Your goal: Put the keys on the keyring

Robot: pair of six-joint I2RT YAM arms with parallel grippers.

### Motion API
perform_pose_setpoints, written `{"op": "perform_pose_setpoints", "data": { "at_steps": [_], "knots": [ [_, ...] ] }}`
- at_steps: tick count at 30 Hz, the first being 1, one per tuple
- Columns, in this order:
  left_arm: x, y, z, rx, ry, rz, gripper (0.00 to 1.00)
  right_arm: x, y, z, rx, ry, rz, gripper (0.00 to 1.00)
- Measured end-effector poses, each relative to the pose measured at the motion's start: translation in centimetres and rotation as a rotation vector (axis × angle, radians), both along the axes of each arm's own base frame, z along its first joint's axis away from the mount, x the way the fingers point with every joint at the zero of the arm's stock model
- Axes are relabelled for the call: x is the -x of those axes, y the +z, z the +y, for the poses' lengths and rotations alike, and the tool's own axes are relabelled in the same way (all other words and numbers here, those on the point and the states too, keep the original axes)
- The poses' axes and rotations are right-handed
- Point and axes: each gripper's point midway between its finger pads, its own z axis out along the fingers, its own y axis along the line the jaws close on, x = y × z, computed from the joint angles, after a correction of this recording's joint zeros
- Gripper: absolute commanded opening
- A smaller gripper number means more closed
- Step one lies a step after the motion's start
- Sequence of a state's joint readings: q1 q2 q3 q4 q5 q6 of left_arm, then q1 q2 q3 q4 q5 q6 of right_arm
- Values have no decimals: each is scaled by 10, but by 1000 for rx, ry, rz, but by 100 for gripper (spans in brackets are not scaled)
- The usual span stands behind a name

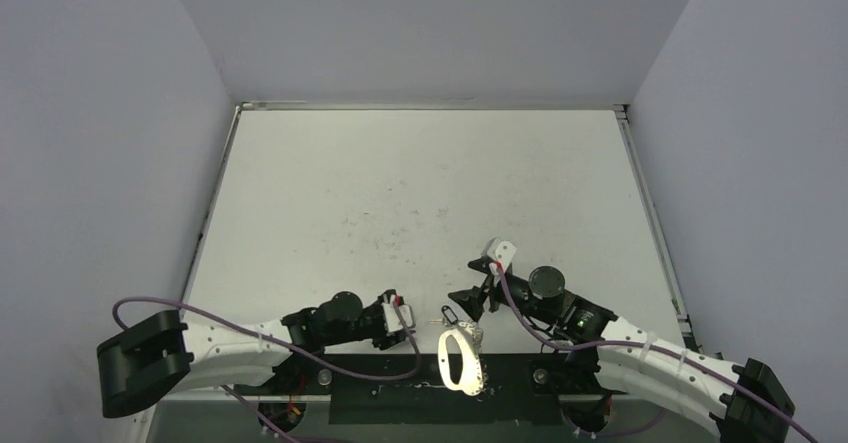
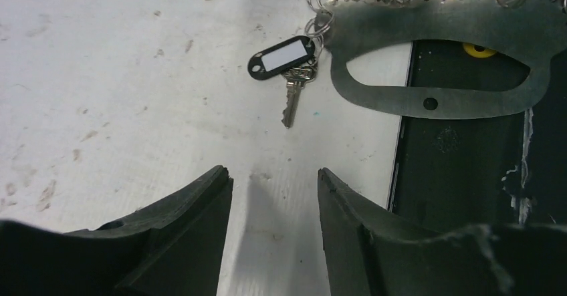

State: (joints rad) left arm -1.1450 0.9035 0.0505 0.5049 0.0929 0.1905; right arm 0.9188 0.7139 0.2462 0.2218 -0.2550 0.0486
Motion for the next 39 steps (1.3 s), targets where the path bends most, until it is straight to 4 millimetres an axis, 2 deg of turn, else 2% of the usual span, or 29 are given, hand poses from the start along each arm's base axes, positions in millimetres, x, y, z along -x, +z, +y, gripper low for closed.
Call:
{"op": "perform_pose_setpoints", "data": {
  "at_steps": [2, 4, 8, 10, 12, 13, 14, 17, 20, 22, 25, 29, 30, 32, 35, 37, 39],
  "knots": [
    [1, -11, -7, -65, -30, 26, 50, -11, -3, -13, -21, -97, 23, 81],
    [2, -13, -23, -105, -75, 39, 53, -20, -3, -24, -42, -170, 40, 84],
    [-4, -6, -57, -116, -119, 43, 64, -37, -2, -42, -81, -288, 71, 92],
    [-10, -4, -66, -112, -96, 62, 70, -44, -3, -50, -87, -341, 82, 97],
    [-22, -2, -71, -107, -34, 94, 75, -53, -7, -57, -81, -396, 95, 100],
    [-30, -1, -71, -102, 6, 113, 89, -57, -11, -61, -71, -421, 102, 100],
    [-40, 1, -70, -95, 48, 138, 96, -61, -16, -65, -57, -444, 113, 100],
    [-82, 12, -60, -45, 190, 213, 97, -81, -30, -82, -6, -542, 159, 100],
    [-134, 22, -31, 31, 356, 281, 97, -115, -37, -111, 21, -690, 220, 100],
    [-159, 26, -7, 71, 452, 315, 97, -135, -35, -134, 14, -783, 238, 100],
    [-201, 41, 49, 166, 640, 346, 97, -162, -27, -176, -7, -940, 235, 100],
    [-241, 72, 138, 296, 902, 290, 97, -179, -33, -224, 23, -1112, 242, 100],
    [-245, 79, 156, 313, 956, 260, 97, -180, -38, -233, 44, -1147, 245, 100],
    [-246, 91, 178, 317, 1025, 197, 97, -180, -43, -245, 84, -1193, 241, 100],
    [-242, 96, 203, 274, 1118, 93, 97, -183, -43, -257, 111, -1239, 182, 100],
    [-238, 84, 218, 230, 1174, 62, 97, -184, -45, -262, 111, -1256, 136, 100],
    [-234, 59, 235, 170, 1232, 67, 97, -184, -58, -266, 129, -1266, 118, 100]
  ]
}}
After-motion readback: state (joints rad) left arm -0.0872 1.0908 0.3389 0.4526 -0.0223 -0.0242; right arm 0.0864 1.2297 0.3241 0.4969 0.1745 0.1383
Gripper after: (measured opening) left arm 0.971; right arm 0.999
